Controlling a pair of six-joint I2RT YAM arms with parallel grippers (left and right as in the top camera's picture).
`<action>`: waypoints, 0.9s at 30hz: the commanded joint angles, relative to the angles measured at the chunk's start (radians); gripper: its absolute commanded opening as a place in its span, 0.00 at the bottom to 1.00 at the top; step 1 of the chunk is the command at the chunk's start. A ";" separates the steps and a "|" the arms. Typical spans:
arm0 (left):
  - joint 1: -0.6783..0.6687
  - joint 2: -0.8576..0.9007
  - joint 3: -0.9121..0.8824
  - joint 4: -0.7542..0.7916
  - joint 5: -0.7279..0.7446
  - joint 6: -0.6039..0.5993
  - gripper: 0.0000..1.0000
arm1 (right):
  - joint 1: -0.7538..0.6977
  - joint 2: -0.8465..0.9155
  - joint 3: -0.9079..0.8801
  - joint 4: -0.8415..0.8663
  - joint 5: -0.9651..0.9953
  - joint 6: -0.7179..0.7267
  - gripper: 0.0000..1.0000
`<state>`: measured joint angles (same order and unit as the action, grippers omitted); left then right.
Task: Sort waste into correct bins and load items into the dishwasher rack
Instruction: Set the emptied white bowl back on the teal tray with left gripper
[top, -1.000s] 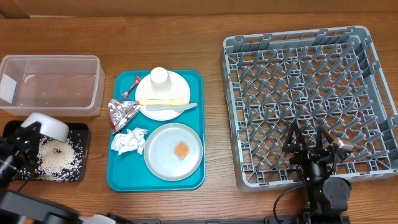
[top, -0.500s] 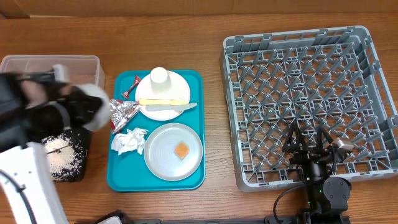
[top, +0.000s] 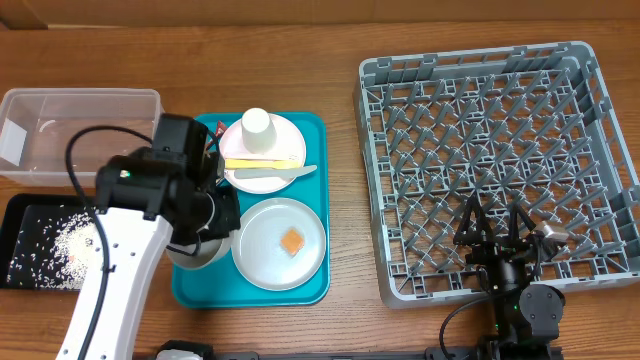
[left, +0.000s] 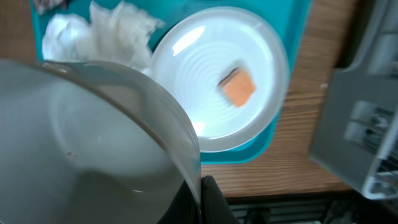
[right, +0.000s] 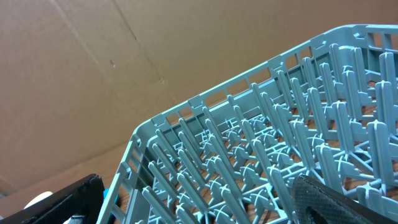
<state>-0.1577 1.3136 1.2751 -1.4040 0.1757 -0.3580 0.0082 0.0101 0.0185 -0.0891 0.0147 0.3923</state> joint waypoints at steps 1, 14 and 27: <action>-0.006 0.006 -0.097 0.040 -0.054 -0.069 0.04 | 0.003 -0.005 -0.011 0.007 0.003 -0.004 1.00; -0.006 0.007 -0.317 0.194 -0.056 -0.103 0.08 | 0.003 -0.005 -0.011 0.007 0.003 -0.004 1.00; -0.005 0.007 -0.415 0.253 -0.089 -0.111 0.11 | 0.003 -0.005 -0.011 0.007 0.003 -0.004 1.00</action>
<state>-0.1577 1.3205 0.8894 -1.1614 0.1318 -0.4465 0.0082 0.0101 0.0185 -0.0891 0.0147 0.3920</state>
